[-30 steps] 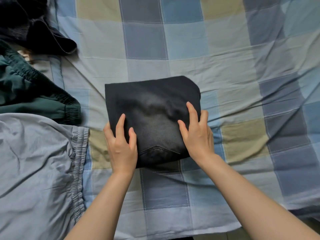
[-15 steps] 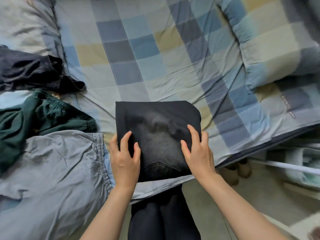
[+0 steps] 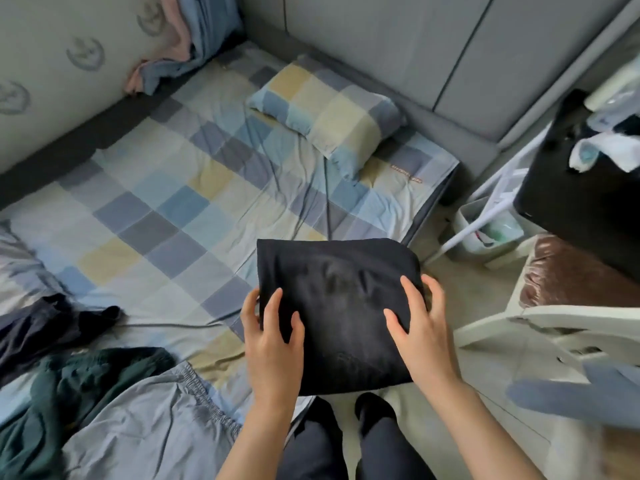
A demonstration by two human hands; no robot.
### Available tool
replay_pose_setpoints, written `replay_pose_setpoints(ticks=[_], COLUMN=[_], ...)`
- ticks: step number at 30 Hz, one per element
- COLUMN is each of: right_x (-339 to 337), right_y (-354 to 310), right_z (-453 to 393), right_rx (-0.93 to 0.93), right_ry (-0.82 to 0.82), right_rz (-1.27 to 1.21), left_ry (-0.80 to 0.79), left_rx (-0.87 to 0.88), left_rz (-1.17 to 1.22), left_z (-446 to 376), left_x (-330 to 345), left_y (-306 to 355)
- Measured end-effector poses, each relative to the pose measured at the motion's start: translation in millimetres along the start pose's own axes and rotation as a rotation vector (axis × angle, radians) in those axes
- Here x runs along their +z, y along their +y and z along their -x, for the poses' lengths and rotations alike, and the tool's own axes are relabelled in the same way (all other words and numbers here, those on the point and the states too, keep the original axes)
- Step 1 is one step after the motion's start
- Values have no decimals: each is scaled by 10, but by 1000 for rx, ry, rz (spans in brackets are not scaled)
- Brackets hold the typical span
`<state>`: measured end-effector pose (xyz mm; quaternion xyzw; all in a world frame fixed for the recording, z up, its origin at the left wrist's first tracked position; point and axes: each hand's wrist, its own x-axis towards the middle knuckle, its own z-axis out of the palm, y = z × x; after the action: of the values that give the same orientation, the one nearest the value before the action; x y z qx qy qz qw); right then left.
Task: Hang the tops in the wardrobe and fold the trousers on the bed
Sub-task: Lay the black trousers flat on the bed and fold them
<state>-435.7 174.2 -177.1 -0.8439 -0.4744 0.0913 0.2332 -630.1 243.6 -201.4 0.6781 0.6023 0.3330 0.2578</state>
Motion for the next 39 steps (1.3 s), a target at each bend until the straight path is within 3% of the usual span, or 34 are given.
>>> replay_pose_setpoints(ticks=[14, 30, 39], right_x=[-1403, -2867, -3139], right_y=[1369, 3492, 4365], right_z=[1414, 3771, 4349], right_rx=[495, 985, 1304], right_ry=[368, 613, 786], right_rz=[32, 69, 79], left_ry=[-465, -904, -1185], left_rx=[387, 751, 999], left_rz=[79, 158, 166], left_z=[942, 3830, 4872], left_x=[823, 2172, 3166], left_y=[1644, 3368, 4250])
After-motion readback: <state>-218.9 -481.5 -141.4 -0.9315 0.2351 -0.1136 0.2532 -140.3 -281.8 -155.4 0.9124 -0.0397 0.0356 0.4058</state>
